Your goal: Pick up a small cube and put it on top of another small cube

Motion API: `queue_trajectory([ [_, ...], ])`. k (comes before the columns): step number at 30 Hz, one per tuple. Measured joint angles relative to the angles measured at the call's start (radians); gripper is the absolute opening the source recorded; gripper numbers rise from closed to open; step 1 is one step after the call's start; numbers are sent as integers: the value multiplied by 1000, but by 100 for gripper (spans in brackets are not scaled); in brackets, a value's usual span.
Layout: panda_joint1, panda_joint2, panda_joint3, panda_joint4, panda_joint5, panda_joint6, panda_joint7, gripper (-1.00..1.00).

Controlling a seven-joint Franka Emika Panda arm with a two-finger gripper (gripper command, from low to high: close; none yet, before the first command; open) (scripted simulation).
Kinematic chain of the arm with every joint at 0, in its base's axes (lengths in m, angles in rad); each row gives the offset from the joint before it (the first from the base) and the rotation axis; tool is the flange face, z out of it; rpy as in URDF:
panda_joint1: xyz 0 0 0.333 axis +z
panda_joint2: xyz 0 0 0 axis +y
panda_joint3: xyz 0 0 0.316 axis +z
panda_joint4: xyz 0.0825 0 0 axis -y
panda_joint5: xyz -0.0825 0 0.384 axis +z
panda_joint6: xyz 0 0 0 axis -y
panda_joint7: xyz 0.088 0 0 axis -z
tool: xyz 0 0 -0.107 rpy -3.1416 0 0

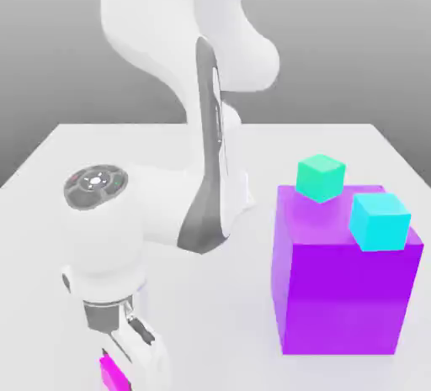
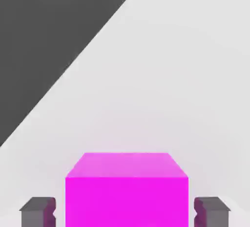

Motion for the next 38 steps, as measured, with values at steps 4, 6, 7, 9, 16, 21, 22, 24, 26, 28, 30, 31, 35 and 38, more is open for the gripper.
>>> queue_trajectory([
  [4,-1,-15,1,-4,-2,-12,2,-100],
  [6,1,-78,-2,-17,-4,-61,4,-100],
  [7,1,-112,-3,-24,-6,-89,5,-100],
  [9,21,-183,17,-25,-17,-158,-23,-100],
  [16,200,-431,174,24,-5,-452,-286,-100],
  [21,346,-607,226,62,32,-665,-499,-100],
  [22,370,-643,243,69,41,-707,-542,-100],
  [24,409,-684,266,66,51,-745,-604,-100],
  [26,418,-666,278,28,49,-690,-614,-100],
  [28,416,-641,288,-10,46,-627,-615,100],
  [30,416,-641,288,-10,46,-627,-615,100],
  [31,416,-641,288,-10,46,-627,-615,100],
  [35,416,-643,288,-9,42,-629,-614,100],
  [38,416,-688,281,52,47,-735,-620,100],
])
